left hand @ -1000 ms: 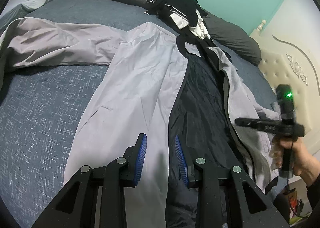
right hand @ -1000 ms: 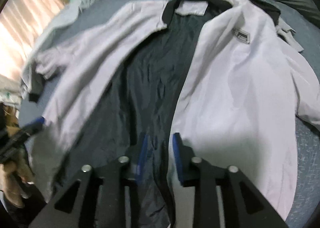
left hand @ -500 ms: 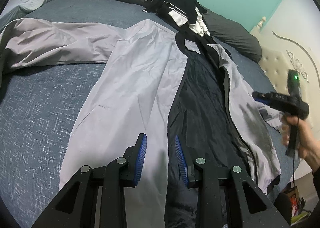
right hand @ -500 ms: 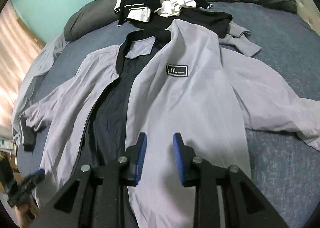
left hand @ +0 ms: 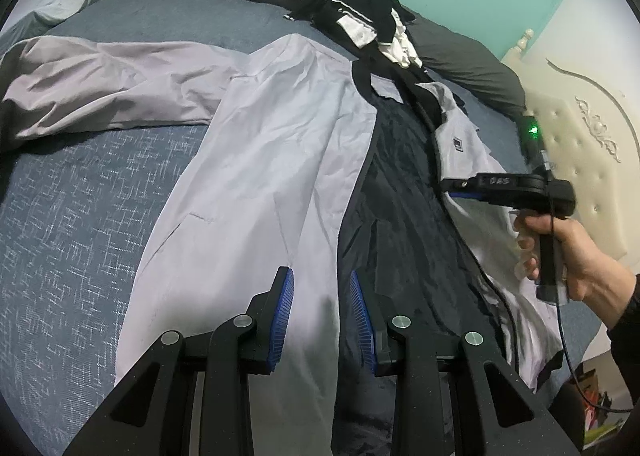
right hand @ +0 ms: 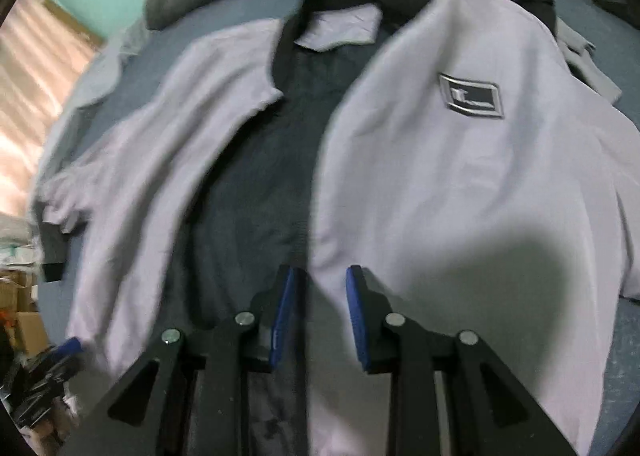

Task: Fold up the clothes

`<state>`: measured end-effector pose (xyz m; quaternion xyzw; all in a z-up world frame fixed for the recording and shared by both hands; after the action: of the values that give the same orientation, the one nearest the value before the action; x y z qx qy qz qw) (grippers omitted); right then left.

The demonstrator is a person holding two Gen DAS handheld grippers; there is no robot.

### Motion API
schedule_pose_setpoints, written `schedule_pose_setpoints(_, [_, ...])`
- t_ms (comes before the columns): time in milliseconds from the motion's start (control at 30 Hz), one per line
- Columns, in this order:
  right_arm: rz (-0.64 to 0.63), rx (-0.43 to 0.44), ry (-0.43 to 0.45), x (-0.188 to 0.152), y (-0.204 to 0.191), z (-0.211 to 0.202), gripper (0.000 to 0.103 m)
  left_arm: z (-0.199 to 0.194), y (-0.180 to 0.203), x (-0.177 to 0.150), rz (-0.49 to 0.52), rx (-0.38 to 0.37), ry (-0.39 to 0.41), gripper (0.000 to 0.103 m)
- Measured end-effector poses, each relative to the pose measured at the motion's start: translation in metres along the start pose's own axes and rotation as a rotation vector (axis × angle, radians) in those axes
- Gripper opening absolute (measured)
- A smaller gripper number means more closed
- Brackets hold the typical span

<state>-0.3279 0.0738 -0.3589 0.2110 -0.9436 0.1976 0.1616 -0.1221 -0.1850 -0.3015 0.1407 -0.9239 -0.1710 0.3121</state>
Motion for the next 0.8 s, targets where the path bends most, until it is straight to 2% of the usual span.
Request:
schedule_pose_setpoints(100, [0.023, 0.022, 0.075, -0.007, 0.002, -0.027, 0.027, 0.003, 0.003, -0.002, 0.008, 0.002, -0.010, 0.032])
schedule_pose_setpoints(233, [0.083, -0.016, 0.164, -0.038, 0.020, -0.071, 0.032, 0.009, 0.008, -0.007, 0.025, 0.013, -0.028, 0.032])
schedule_pose_setpoints(400, [0.131, -0.021, 0.254, -0.084, 0.040, -0.113, 0.050, 0.021, 0.015, -0.016, 0.056, 0.052, -0.065, 0.034])
schedule_pose_setpoints(433, [0.149, -0.029, 0.277, -0.096, 0.046, -0.121, 0.050, 0.023, 0.016, -0.018, 0.059, 0.057, -0.072, 0.036])
schedule_pose_setpoints(500, [0.187, -0.044, 0.285, -0.107, 0.060, -0.124, 0.050, 0.027, 0.018, -0.022, 0.063, 0.066, -0.085, 0.043])
schedule_pose_setpoints(600, [0.226, -0.077, 0.274, -0.133, 0.077, -0.127, 0.050, 0.033, 0.020, -0.026, 0.055, 0.075, -0.107, 0.043])
schedule_pose_setpoints(667, [0.235, -0.067, 0.272, -0.142, 0.082, -0.126, 0.050, 0.035, 0.022, -0.028, 0.064, 0.101, -0.119, 0.043])
schedule_pose_setpoints(800, [0.254, -0.014, 0.302, -0.157, 0.088, -0.127, 0.051, 0.042, 0.031, -0.033, 0.147, 0.180, -0.168, 0.043])
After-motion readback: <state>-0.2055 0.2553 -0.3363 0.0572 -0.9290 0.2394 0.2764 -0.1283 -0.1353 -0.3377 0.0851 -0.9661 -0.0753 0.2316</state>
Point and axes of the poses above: each gripper's, at about its wrist camera, not at the fingertips, and z roughly the way its jaws point, y to its right, x to its top, the point moved 5 cm from there along z, roughly the way its jaws point, and after that the axes turned 3 degrees about -x, right-handed, at the moved point
